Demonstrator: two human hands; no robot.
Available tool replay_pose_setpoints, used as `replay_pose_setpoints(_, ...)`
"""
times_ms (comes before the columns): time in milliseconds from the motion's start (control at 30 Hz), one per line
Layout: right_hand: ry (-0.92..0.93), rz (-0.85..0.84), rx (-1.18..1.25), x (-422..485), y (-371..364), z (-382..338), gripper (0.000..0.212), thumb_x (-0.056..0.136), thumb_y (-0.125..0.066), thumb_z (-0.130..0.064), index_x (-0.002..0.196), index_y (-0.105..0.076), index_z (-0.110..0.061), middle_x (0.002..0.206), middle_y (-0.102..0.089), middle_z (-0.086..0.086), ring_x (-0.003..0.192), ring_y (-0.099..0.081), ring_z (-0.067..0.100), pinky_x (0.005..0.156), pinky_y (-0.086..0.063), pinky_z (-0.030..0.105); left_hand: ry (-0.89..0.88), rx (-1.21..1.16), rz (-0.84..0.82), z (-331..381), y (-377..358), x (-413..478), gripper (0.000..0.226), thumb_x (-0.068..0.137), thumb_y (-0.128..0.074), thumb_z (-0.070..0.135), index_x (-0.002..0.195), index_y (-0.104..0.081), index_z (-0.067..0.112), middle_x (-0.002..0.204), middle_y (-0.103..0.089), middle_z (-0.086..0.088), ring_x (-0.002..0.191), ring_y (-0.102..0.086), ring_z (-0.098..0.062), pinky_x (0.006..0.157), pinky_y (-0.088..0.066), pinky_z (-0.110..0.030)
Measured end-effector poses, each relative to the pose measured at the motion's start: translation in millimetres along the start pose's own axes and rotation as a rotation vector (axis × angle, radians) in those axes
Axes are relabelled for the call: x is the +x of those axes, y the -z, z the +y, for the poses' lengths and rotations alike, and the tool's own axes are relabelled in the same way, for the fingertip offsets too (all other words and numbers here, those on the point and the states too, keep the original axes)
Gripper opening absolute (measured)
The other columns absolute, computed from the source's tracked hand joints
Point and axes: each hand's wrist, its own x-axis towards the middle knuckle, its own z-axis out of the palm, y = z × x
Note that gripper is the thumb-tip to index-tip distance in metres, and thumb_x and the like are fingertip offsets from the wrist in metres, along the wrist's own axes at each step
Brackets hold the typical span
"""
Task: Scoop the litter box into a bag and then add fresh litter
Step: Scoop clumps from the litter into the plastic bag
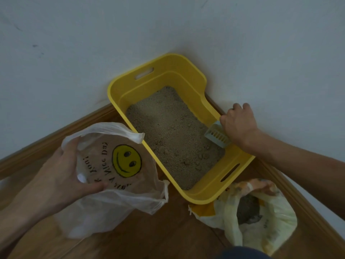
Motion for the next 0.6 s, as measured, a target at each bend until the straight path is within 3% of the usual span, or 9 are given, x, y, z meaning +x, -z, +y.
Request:
replay_pose_setpoints(67, -0.018, -0.013, 0.005, 3.8, -5.5, -0.5, 0.016, 0.095, -0.05, -0.028, 0.109, -0.058, -0.023, 0.102, -0.063, 0.004, 0.1, -0.052, 0.023, 0.081, -0.038, 0.035, 0.015, 0.029, -0.014, -0.6, -0.6, -0.3, 0.121, 0.03, -0.058, 0.094, 0.135, -0.01, 0.06, 0.133, -0.051, -0.008, 0.116, -0.052, -0.03, 0.089, -0.05, -0.045)
replay_pose_setpoints(100, -0.023, -0.019, 0.009, 5.3, -7.9, -0.3, 0.017, 0.095, -0.05, -0.029, 0.11, -0.058, -0.023, 0.102, -0.063, 0.004, 0.101, -0.052, 0.024, 0.081, -0.038, 0.035, 0.025, 0.042, -0.026, -0.4, -0.5, 0.0, 0.131, 0.028, -0.056, 0.095, 0.143, -0.015, 0.047, 0.132, -0.051, -0.008, 0.114, -0.053, -0.03, 0.088, -0.051, -0.045)
replay_pose_setpoints(167, -0.02, -0.026, 0.014, 8.2, -13.1, -1.2, 0.018, 0.096, -0.049, -0.029, 0.111, -0.057, -0.022, 0.103, -0.063, 0.004, 0.102, -0.052, 0.024, 0.082, -0.038, 0.035, 0.026, 0.037, -0.03, 1.2, -1.0, -0.7, 0.135, 0.03, -0.06, 0.09, 0.146, -0.02, 0.032, 0.129, -0.053, -0.009, 0.11, -0.054, -0.027, 0.082, -0.051, -0.04)
replay_pose_setpoints(267, -0.001, -0.027, 0.008, 11.3, -20.9, -5.3, 0.018, 0.097, -0.045, -0.026, 0.111, -0.056, -0.022, 0.103, -0.063, 0.003, 0.102, -0.051, 0.023, 0.08, -0.037, 0.035, -0.026, -0.015, -0.003, 7.3, -1.1, -4.2, 0.113, 0.034, -0.069, 0.079, 0.131, -0.014, 0.061, 0.127, -0.054, -0.005, 0.107, -0.054, -0.022, 0.079, -0.048, -0.035)
replay_pose_setpoints(333, 0.004, -0.031, 0.014, 13.7, -25.6, -6.9, 0.018, 0.097, -0.045, -0.027, 0.111, -0.056, -0.024, 0.103, -0.063, 0.003, 0.102, -0.051, 0.023, 0.08, -0.037, 0.035, -0.027, -0.024, -0.001, 8.4, -0.7, -4.8, 0.107, 0.035, -0.069, 0.08, 0.122, -0.008, 0.067, 0.125, -0.054, -0.003, 0.106, -0.054, -0.021, 0.078, -0.048, -0.036)
replay_pose_setpoints(400, 0.012, -0.044, 0.031, 15.9, -29.8, -7.1, 0.018, 0.095, -0.049, -0.029, 0.111, -0.056, -0.024, 0.104, -0.063, 0.003, 0.102, -0.051, 0.022, 0.081, -0.038, 0.035, -0.019, 0.007, -0.006, 6.5, -0.3, -4.2, 0.113, 0.034, -0.065, 0.084, 0.132, -0.015, 0.058, 0.124, -0.054, -0.004, 0.107, -0.054, -0.023, 0.078, -0.049, -0.038)
replay_pose_setpoints(467, 0.027, -0.059, 0.068, 17.6, -34.4, -6.6, 0.019, 0.095, -0.051, -0.03, 0.112, -0.056, -0.023, 0.106, -0.063, 0.003, 0.104, -0.052, 0.022, 0.081, -0.038, 0.035, -0.008, 0.029, -0.006, 4.1, -0.2, -3.2, 0.128, 0.033, -0.063, 0.087, 0.143, -0.021, 0.037, 0.125, -0.055, -0.004, 0.107, -0.055, -0.025, 0.08, -0.051, -0.041)
replay_pose_setpoints(600, 0.054, -0.055, 0.126, 22.0, -42.8, -1.1, 0.023, 0.093, -0.054, -0.036, 0.112, -0.056, -0.022, 0.109, -0.063, 0.003, 0.106, -0.053, 0.021, 0.083, -0.039, 0.035, -0.012, 0.025, 0.003, 4.4, 0.9, -2.3, 0.129, 0.034, -0.064, 0.087, 0.143, -0.021, 0.031, 0.127, -0.055, -0.003, 0.111, -0.055, -0.025, 0.085, -0.052, -0.046)
